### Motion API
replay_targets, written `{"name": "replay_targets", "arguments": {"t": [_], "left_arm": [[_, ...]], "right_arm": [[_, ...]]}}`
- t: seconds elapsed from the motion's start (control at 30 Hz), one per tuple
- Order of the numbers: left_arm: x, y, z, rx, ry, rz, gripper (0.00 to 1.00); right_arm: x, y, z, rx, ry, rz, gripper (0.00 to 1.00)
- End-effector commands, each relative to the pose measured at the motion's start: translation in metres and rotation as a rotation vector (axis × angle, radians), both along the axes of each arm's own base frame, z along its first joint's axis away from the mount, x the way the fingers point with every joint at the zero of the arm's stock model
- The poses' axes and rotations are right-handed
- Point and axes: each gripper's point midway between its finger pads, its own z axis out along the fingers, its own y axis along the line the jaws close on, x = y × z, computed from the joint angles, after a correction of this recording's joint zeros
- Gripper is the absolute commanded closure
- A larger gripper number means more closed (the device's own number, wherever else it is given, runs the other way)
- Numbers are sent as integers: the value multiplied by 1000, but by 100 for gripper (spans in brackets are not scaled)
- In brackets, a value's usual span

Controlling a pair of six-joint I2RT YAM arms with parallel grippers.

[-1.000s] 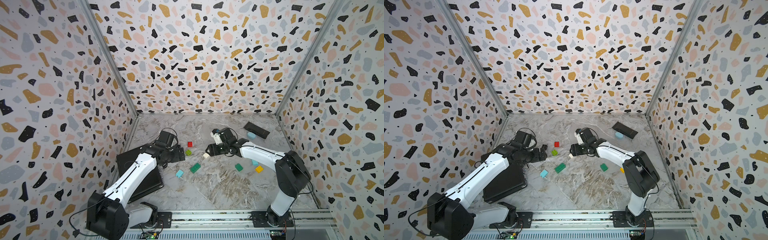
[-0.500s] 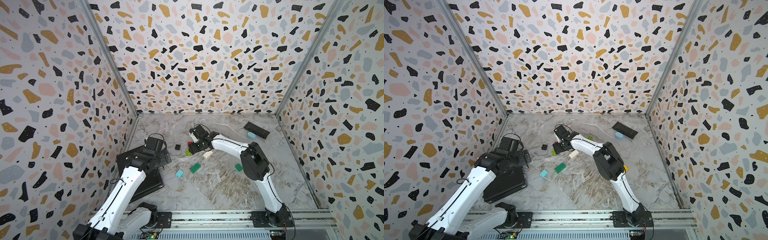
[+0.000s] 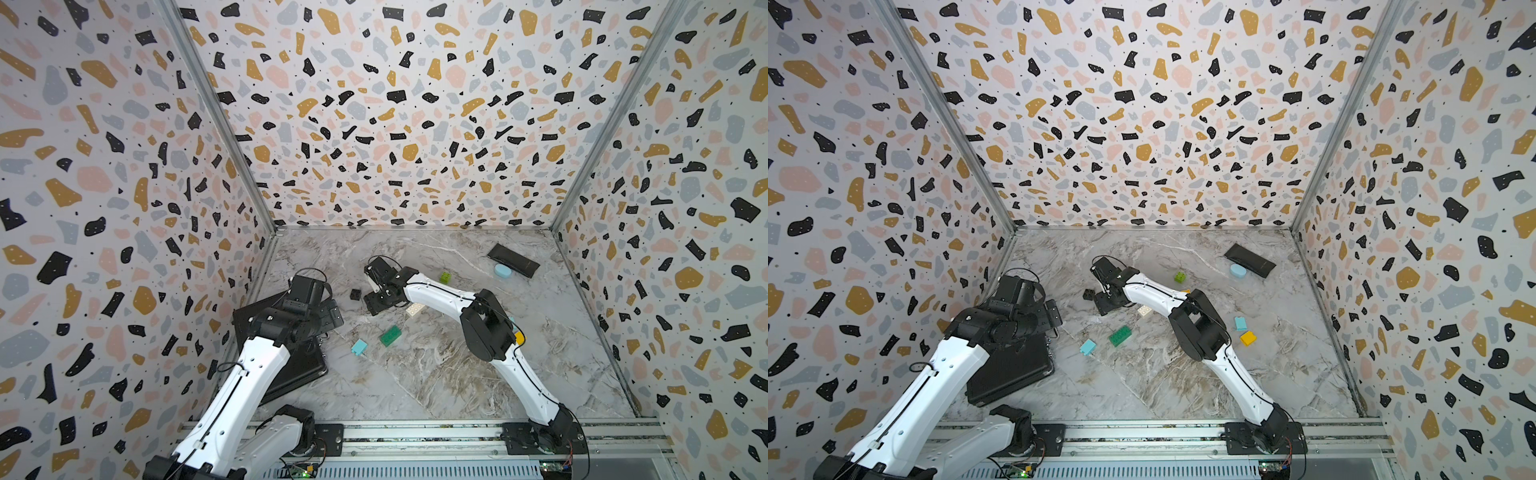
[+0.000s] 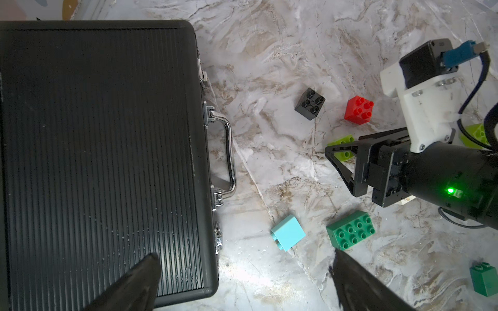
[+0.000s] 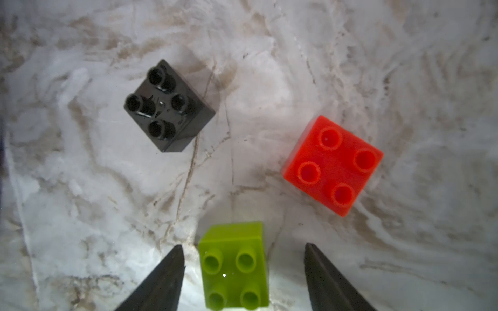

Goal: Assemble the letter h with lego
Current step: Pick up the lego brick from the center of the board.

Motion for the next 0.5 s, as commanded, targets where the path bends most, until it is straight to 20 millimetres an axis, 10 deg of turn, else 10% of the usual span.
{"name": "replay_targets", "arguments": {"t": [0.0, 0.47], "left_arm": [[-3, -3, 0, -16, 7, -16, 1], [-4, -11, 1, -53, 3, -47, 1]], "right_arm": [[3, -3, 6, -58, -41, -1, 31], [8, -14, 8, -107, -82, -46, 71]]}}
